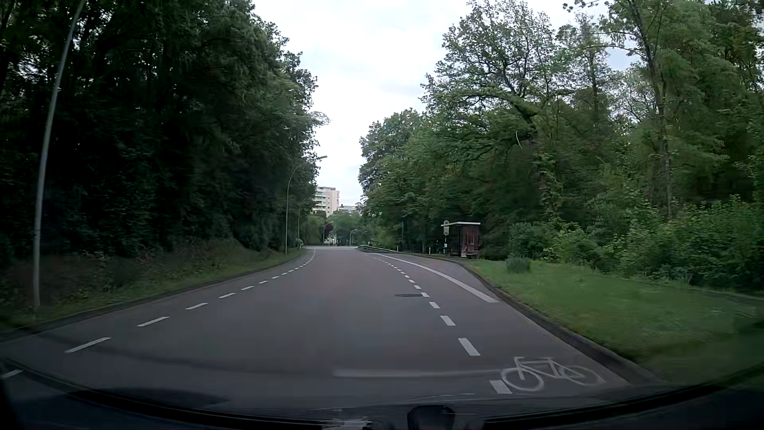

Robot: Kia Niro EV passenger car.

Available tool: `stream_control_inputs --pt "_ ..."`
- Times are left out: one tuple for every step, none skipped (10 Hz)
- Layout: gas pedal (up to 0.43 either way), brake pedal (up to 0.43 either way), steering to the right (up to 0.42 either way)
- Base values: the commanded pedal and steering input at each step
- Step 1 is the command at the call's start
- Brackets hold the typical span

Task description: Follow the waypoints while adhering to traffic rules and regulations

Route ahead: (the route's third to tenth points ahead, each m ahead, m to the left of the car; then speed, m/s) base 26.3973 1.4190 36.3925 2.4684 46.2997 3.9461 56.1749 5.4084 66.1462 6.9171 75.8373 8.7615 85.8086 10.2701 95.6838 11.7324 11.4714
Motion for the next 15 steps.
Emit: stream_control_inputs --pt "0.087 0.0 -0.021" --pt "0.087 0.0 -0.02" --pt "0.087 0.0 -0.02" --pt "0.087 0.0 -0.019" --pt "0.087 0.0 -0.019" --pt "0.087 0.0 -0.019" --pt "0.087 0.0 -0.018" --pt "0.087 0.0 -0.018" --pt "0.087 0.0 -0.017" --pt "0.087 0.0 -0.016" --pt "0.087 0.0 -0.015" --pt "0.087 0.0 -0.015" --pt "0.087 0.0 -0.015" --pt "0.087 0.0 -0.015" --pt "0.087 0.0 -0.014"
